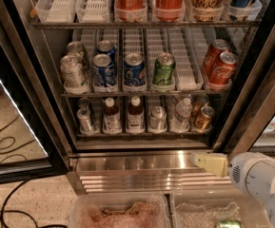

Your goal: Pick 7up can from bottom shelf of fridge

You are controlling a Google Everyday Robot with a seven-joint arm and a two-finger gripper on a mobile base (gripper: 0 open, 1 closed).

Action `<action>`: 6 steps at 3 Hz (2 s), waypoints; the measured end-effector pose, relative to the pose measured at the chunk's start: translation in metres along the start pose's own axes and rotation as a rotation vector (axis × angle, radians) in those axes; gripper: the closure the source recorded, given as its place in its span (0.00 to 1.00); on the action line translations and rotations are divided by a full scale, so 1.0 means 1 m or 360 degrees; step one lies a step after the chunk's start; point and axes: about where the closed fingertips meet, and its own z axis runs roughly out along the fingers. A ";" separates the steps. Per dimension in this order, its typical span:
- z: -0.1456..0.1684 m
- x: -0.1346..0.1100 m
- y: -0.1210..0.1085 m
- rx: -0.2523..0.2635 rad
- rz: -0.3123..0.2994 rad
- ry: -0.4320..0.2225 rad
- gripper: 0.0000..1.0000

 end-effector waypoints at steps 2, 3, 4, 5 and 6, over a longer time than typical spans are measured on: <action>0.003 -0.009 -0.007 0.0010 0.0048 -0.0010 0.00; 0.019 -0.035 -0.040 0.0090 0.0161 0.0017 0.00; 0.070 -0.083 -0.056 0.0179 0.0201 0.0080 0.00; 0.084 -0.101 -0.042 0.0180 0.0168 0.0057 0.00; 0.084 -0.097 -0.042 0.0168 0.0159 0.0098 0.00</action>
Offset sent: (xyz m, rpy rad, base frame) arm 0.0373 -0.0115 0.0041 0.0517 -0.0154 -0.0867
